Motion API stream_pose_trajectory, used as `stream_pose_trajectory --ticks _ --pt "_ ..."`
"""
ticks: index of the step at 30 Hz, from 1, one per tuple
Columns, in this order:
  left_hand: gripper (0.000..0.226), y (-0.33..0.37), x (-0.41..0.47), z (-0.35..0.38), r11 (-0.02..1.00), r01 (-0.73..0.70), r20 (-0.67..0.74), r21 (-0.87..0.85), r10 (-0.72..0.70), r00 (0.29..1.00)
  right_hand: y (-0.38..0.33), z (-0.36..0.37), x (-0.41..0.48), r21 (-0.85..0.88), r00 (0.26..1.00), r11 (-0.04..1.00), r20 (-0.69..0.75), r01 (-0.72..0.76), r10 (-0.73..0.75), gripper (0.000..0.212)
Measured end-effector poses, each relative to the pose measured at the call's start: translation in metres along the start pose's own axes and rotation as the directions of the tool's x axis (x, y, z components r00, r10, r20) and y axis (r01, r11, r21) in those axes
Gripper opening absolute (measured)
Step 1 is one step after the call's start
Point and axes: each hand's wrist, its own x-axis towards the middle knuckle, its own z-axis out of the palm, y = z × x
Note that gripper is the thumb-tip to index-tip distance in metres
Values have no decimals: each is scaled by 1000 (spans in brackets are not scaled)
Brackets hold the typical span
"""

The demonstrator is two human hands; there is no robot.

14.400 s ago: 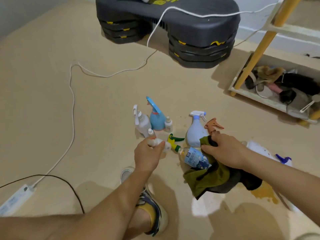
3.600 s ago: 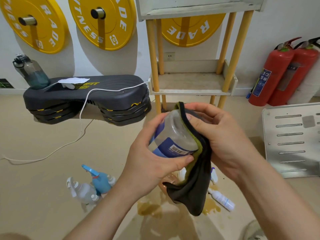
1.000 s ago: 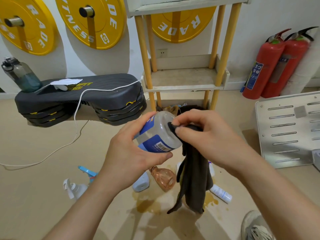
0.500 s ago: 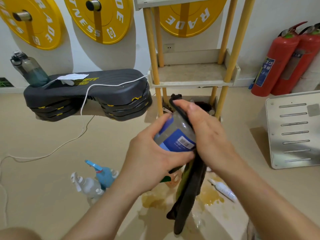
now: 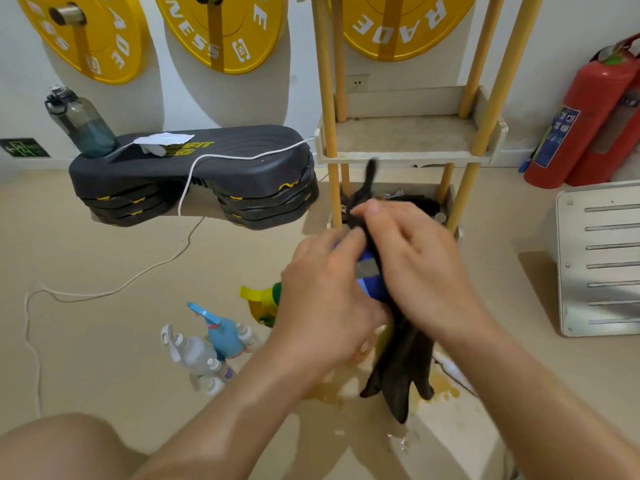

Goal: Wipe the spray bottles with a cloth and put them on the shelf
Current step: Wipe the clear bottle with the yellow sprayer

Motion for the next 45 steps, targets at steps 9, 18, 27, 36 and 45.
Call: stream_pose_trajectory --ticks 9,18,27,36,45 --pt "86 10 -5 -11 991 -122 -5 -58 122 992 21 -21 0 789 809 351 289 -504 512 36" --pt "55 12 6 -8 531 182 153 -828 -98 983 6 24 -24 606 991 795 -100 -9 87 49" --pt "75 23 -3 4 730 25 58 -683 20 998 -3 -15 -8 903 818 233 187 -361 544 58" --pt "69 12 4 5 755 20 -63 -655 -81 995 -5 7 -18 860 886 377 165 -345 433 43" --pt "54 8 6 0 648 174 205 -741 -29 978 19 -1 -12 871 833 226 297 -436 466 53"
